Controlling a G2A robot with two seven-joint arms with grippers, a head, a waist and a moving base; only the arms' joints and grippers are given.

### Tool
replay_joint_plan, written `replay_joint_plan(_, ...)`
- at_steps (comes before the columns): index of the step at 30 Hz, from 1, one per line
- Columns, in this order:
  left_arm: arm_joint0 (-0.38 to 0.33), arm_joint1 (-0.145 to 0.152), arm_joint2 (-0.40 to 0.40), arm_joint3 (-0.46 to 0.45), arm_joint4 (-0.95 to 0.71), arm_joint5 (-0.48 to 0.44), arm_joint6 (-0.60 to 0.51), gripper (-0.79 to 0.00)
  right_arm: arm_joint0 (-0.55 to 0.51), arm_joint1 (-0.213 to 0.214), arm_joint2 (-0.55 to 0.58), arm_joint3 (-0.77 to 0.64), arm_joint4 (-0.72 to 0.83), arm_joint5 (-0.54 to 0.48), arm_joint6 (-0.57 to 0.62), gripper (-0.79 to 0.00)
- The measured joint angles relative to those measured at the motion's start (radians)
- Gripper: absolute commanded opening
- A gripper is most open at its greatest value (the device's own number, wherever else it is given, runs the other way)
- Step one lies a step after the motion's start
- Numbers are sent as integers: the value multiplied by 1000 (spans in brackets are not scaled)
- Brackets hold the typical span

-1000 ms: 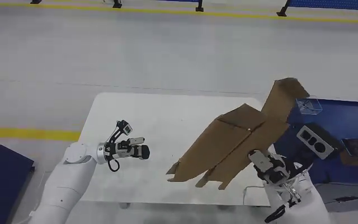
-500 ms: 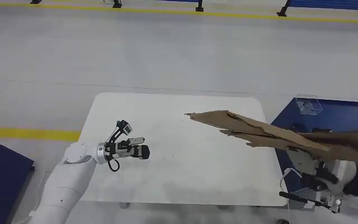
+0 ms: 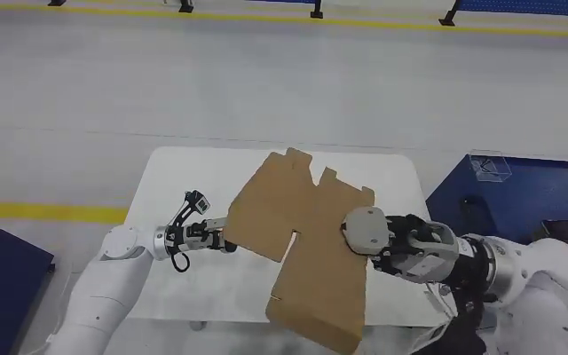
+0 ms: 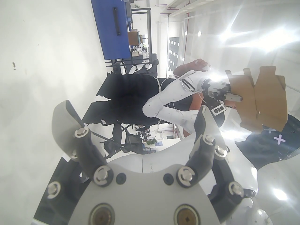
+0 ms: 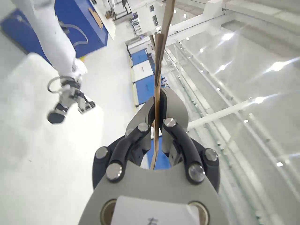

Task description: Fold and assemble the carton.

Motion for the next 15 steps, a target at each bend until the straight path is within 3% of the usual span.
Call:
replay_joint_plan(3, 0, 0, 0, 0, 0, 0, 0, 0, -107, 18, 4, 0, -287, 233, -173, -785)
replay_joint_plan(8, 0, 0, 0, 0, 0, 0, 0, 0, -229, 30, 11, 0, -560, 529, -243, -785)
replay_joint_plan(11, 0, 0, 0, 0, 0, 0, 0, 0, -270, 33, 11, 0, -598, 615, -237, -785)
replay_joint_plan(15, 0, 0, 0, 0, 0, 0, 0, 0, -282, 36, 19, 0, -576, 656, -237, -785)
